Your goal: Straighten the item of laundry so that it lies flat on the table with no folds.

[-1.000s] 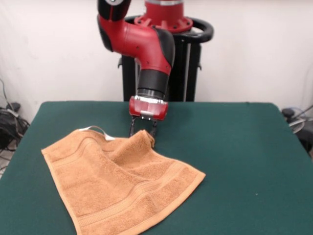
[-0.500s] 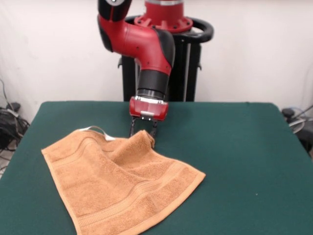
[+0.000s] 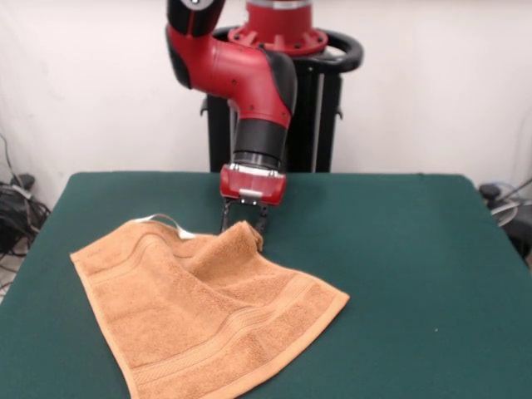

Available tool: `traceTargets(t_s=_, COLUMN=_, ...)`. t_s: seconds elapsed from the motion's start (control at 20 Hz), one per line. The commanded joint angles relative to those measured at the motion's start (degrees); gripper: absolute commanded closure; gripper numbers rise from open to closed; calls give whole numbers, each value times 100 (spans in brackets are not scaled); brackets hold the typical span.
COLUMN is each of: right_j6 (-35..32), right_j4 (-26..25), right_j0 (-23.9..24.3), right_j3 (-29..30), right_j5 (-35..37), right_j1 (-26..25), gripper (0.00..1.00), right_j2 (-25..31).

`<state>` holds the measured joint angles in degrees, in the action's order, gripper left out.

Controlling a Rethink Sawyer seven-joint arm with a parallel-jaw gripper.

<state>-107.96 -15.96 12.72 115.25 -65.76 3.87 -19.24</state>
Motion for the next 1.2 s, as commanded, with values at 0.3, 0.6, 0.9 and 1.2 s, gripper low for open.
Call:
traceTargets(t_s=0.3, right_j6=-299, right_j4=-56, right_j0=-88, right_j3=-1579, right_j5=413, right_j1=-767, gripper=0, right_j2=390)
traceTargets(t_s=0.6, right_j6=-60, right_j4=-76, right_j0=-290, right_j3=-1679, right_j5=753, right_j1=-827, gripper=0, right_j2=196)
traceTargets(t_s=0.9, right_j6=-103, right_j4=-113, right_j0=-418, right_j3=-1714, right_j5=986, right_j1=-829, gripper=100, right_j2=98)
traceTargets(t_s=1.2, right_j6=-197, right_j4=-265, right_j0=-460, right_j3=-1768, right_j5=1188, right_j1=-826, gripper=100, right_j2=62)
